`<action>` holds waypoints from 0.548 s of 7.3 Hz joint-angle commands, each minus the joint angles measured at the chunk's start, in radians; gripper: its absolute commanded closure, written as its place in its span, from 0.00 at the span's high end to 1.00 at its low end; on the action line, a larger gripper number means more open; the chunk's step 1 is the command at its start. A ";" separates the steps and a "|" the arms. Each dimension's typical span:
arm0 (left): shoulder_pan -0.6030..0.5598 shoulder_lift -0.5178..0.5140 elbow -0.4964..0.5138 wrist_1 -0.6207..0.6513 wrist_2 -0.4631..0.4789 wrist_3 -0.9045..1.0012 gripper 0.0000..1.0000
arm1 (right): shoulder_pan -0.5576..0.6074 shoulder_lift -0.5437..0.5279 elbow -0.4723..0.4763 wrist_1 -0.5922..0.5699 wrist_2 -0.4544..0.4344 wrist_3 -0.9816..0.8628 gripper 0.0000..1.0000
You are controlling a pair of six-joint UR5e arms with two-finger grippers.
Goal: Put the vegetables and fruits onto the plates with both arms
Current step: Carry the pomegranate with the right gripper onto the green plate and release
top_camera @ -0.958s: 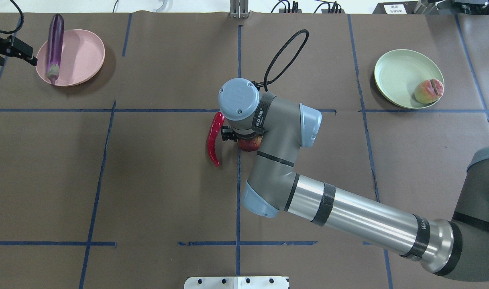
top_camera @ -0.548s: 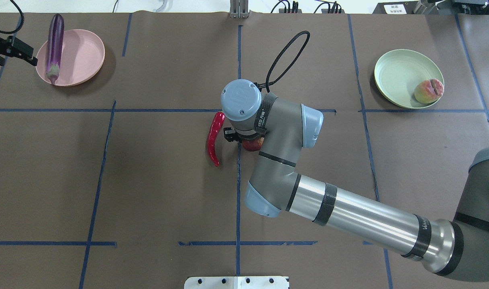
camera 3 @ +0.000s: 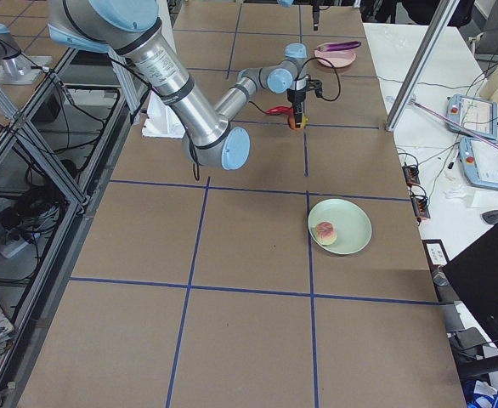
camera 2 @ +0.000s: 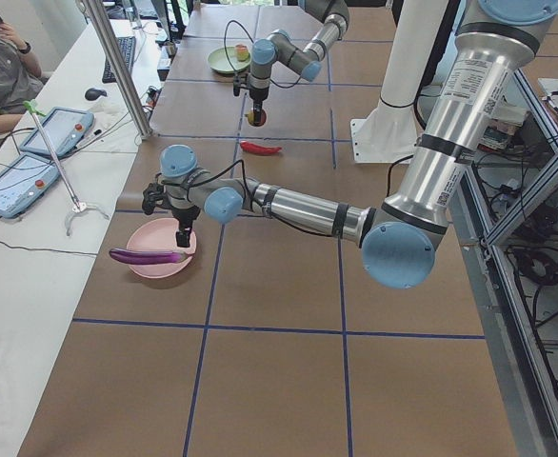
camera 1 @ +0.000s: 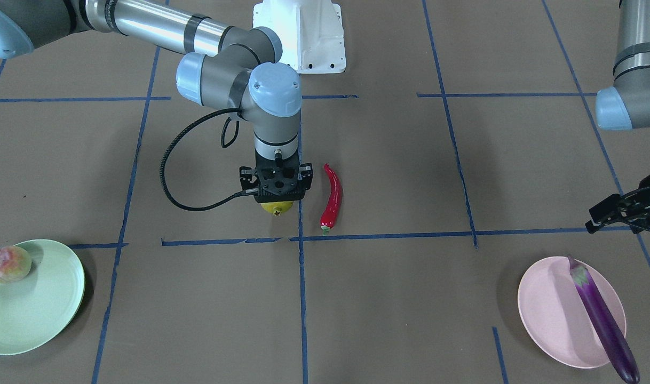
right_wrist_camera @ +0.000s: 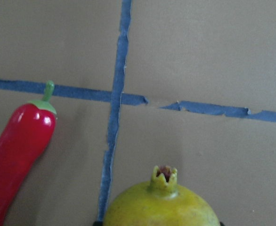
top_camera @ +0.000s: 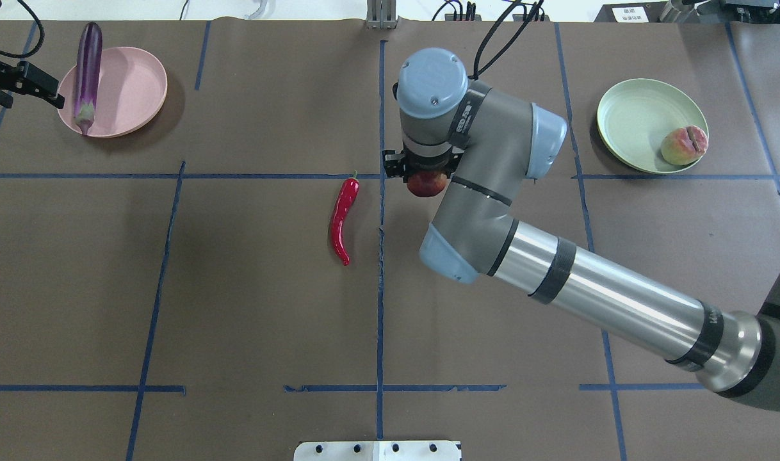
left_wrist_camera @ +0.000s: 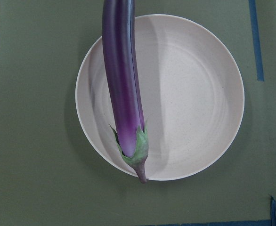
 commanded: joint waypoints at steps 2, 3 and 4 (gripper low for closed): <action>0.024 0.000 0.002 -0.001 0.001 -0.001 1.00 | 0.335 -0.164 -0.010 0.010 0.176 -0.558 0.02; 0.026 -0.002 0.003 -0.001 0.001 -0.001 1.00 | 0.400 -0.188 -0.067 0.015 0.193 -0.696 0.02; 0.029 -0.002 0.002 -0.001 0.001 -0.001 1.00 | 0.426 -0.190 -0.155 0.077 0.210 -0.752 0.02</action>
